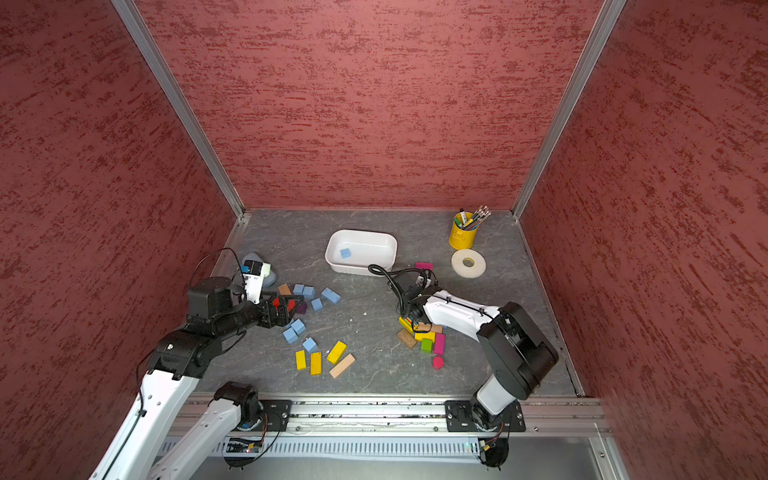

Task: Pick out the blue building blocks
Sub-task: Pick up the building block from the center of the board.

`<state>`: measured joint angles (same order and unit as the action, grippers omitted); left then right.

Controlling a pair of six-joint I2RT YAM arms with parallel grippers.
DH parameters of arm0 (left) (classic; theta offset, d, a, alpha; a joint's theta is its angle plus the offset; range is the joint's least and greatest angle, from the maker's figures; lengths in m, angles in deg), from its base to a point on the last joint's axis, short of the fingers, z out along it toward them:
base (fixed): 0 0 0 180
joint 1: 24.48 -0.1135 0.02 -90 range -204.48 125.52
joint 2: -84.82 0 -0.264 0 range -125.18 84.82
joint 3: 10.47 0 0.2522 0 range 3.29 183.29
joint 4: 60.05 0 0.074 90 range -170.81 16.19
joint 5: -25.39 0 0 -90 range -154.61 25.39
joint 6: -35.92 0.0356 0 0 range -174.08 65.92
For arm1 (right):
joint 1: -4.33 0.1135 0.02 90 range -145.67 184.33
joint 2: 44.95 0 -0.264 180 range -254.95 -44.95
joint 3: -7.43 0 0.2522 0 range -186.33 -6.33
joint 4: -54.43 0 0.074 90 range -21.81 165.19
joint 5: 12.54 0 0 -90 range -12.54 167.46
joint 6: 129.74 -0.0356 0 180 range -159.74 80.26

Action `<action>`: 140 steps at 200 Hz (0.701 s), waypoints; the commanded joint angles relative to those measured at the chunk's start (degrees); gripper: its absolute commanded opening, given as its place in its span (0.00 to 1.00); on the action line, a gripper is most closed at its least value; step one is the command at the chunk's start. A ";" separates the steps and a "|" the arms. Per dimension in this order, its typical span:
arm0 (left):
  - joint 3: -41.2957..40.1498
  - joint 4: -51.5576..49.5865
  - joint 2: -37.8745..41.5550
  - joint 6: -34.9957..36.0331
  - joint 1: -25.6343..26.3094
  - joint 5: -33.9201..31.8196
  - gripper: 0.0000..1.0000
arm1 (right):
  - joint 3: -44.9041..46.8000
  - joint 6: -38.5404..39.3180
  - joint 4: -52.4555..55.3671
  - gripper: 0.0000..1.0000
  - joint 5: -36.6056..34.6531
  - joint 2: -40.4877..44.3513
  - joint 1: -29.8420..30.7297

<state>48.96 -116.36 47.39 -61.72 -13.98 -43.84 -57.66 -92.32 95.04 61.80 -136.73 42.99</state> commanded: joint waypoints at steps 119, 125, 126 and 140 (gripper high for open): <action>0.04 -0.39 0.43 0.40 -0.39 0.41 0.99 | -2.90 -1.83 1.63 0.28 -3.07 -4.10 0.19; 0.03 -0.33 0.49 0.42 -0.35 0.45 0.99 | -2.98 -1.70 1.61 0.27 -3.06 -4.02 0.14; 0.03 -0.34 0.46 0.43 -0.33 0.43 1.00 | -2.98 -1.67 1.62 0.27 -3.01 -4.02 0.16; 0.02 -0.34 0.45 0.43 -0.39 0.41 1.00 | -3.07 -1.36 1.50 0.24 -2.88 -3.54 0.17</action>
<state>48.96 -116.38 47.39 -61.72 -13.98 -43.84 -59.23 -93.09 95.59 60.71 -140.34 42.99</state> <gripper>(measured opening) 0.996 0.331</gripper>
